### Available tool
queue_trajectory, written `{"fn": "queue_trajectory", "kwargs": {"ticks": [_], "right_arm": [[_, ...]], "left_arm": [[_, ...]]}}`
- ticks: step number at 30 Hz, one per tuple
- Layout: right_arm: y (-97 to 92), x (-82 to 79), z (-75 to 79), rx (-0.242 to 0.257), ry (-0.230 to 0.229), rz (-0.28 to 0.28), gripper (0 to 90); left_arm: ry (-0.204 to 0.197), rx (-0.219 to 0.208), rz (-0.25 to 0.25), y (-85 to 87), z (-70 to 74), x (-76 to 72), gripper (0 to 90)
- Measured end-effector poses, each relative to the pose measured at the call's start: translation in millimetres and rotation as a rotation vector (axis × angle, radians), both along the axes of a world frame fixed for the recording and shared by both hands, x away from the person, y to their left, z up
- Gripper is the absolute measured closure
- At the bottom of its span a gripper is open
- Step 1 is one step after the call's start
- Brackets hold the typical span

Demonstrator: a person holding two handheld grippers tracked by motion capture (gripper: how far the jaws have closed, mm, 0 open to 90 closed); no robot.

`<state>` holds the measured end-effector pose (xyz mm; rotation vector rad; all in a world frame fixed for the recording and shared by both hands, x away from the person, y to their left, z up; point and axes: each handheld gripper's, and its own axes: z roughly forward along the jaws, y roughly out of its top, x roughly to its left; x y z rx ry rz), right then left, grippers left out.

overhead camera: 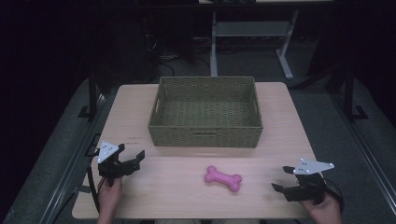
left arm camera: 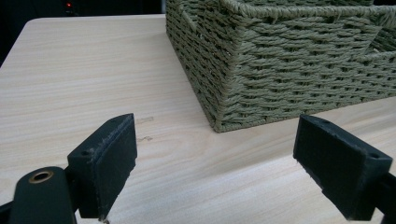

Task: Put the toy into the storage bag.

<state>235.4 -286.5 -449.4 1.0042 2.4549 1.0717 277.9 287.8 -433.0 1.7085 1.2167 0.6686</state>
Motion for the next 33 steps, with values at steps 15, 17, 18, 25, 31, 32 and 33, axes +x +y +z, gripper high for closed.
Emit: {"fn": "queue_trajectory", "kwargs": {"ticks": [15,17,18,25,31,32,33], "right_arm": [[22.7,0.5,6.9,-0.05,0.023,0.072,19.1],[25.2,0.7,7.4,-0.054,0.023,0.078,19.0],[26.4,0.8,7.8,-0.059,0.025,0.083,19.1],[34.7,2.9,10.3,-0.075,0.03,0.107,19.0],[40.3,5.0,11.7,-0.083,0.033,0.124,18.9],[41.3,5.3,12.2,-0.084,0.036,0.126,18.9],[42.8,5.8,12.7,-0.084,0.037,0.131,18.9]], "left_arm": [[-0.001,-0.003,-0.01,0.6,-0.1,-1.2,13.0],[-0.004,-0.003,-0.008,0.5,0.4,-1.6,13.0],[-0.006,0.0,-0.008,0.9,0.8,-1.7,13.0],[-0.006,-0.003,-0.001,2.6,0.7,-1.8,13.0],[-0.005,-0.005,0.0,3.5,0.5,-1.2,13.0],[-0.005,-0.005,0.0,3.5,0.4,-1.1,13.0],[-0.005,-0.002,-0.001,3.5,0.4,-1.1,13.0]]}}
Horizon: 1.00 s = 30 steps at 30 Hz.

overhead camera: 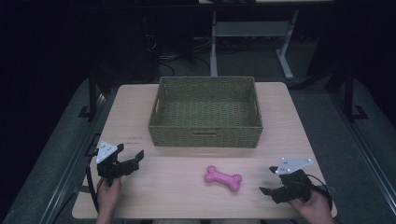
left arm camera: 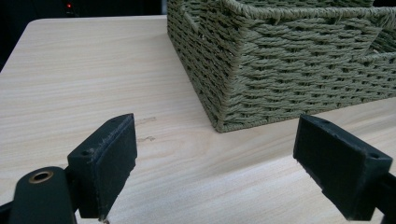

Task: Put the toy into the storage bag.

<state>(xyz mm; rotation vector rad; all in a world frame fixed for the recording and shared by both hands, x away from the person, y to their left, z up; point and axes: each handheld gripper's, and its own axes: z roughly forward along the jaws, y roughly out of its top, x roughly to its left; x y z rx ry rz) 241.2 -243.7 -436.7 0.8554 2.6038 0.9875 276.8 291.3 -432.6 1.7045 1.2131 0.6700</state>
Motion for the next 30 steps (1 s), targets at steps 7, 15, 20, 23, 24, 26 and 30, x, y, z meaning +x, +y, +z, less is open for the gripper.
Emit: {"fn": "queue_trajectory", "kwargs": {"ticks": [7,15,20,23,24,26,30], "right_arm": [[10.5,3.5,3.1,-0.021,0.017,0.033,19.0],[17.9,5.2,7.6,-0.035,0.025,0.06,19.0],[21.5,5.4,10.4,-0.043,0.028,0.07,19.0],[23.4,6.0,12.4,-0.051,0.027,0.076,18.9],[24.2,6.3,12.9,-0.048,0.026,0.079,18.9],[25.7,6.8,14.2,-0.054,0.029,0.083,18.9],[28.6,7.7,16.1,-0.055,0.034,0.093,18.9]], "left_arm": [[0.0,-0.005,-0.002,-0.4,0.1,-0.2,13.0],[0.001,-0.009,0.001,0.8,0.2,-0.4,13.0],[0.0,-0.006,0.002,1.0,0.5,-0.5,13.0],[-0.001,-0.006,0.0,1.8,0.6,-0.4,13.0],[-0.001,-0.008,0.002,1.7,0.6,-0.4,13.0],[-0.002,-0.008,0.004,1.7,0.7,-0.5,13.0],[-0.003,-0.011,0.005,2.2,1.0,-0.6,13.0]]}}
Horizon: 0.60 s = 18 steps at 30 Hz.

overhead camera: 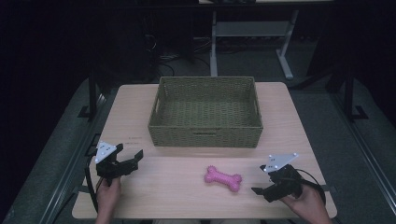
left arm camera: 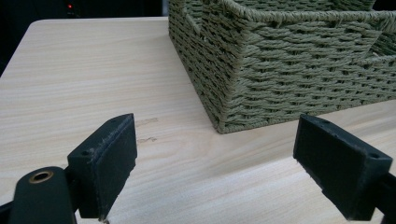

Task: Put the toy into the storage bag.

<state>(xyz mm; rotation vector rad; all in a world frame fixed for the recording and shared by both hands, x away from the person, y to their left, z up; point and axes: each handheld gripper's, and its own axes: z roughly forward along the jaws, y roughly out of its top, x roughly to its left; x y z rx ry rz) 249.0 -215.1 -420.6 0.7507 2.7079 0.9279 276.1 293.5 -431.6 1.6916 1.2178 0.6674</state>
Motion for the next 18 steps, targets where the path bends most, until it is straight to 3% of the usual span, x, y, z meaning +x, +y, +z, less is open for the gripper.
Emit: {"fn": "queue_trajectory", "kwargs": {"ticks": [18], "right_arm": [[17.2,5.9,6.5,-0.033,0.011,0.059,19.4]], "left_arm": [[0.0,-0.002,0.001,0.7,0.2,0.0,13.0]]}}
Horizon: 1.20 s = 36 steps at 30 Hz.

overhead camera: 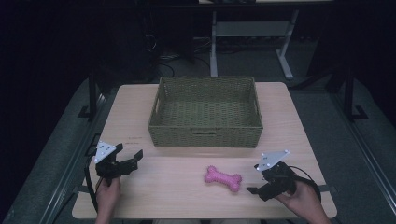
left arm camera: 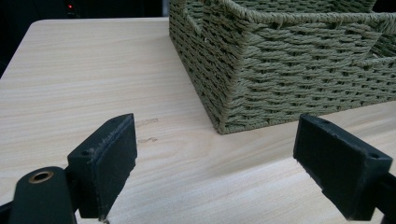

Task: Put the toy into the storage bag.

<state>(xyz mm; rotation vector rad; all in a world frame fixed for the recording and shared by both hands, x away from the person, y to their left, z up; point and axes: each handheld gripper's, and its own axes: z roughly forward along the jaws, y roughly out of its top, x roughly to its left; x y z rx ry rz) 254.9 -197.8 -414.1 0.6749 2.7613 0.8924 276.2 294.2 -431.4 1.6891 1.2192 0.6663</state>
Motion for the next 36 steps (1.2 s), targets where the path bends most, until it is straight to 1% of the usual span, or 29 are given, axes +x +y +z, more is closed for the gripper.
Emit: {"fn": "queue_trajectory", "kwargs": {"ticks": [10,13,19,24,27,36], "right_arm": [[12.2,5.6,3.0,-0.025,0.012,0.034,19.5],[16.2,7.1,4.7,-0.024,0.013,0.045,19.5],[25.4,11.0,3.1,-0.037,0.031,0.067,19.8],[37.0,15.1,2.4,-0.049,0.043,0.083,20.7],[43.8,17.9,2.5,-0.057,0.041,0.097,21.4],[59.6,25.6,0.4,-0.071,0.07,0.121,22.5]], "left_arm": [[-0.001,-0.006,0.002,1.5,0.1,-0.7,13.0],[-0.002,-0.007,0.002,1.4,0.4,-1.0,13.0],[-0.003,-0.011,0.001,1.5,0.4,-0.8,13.0],[-0.003,-0.012,0.0,1.4,0.5,-0.9,13.0],[-0.004,-0.013,0.0,1.3,0.5,-0.9,13.0],[-0.002,-0.011,-0.003,1.1,0.4,-0.5,13.0]]}}
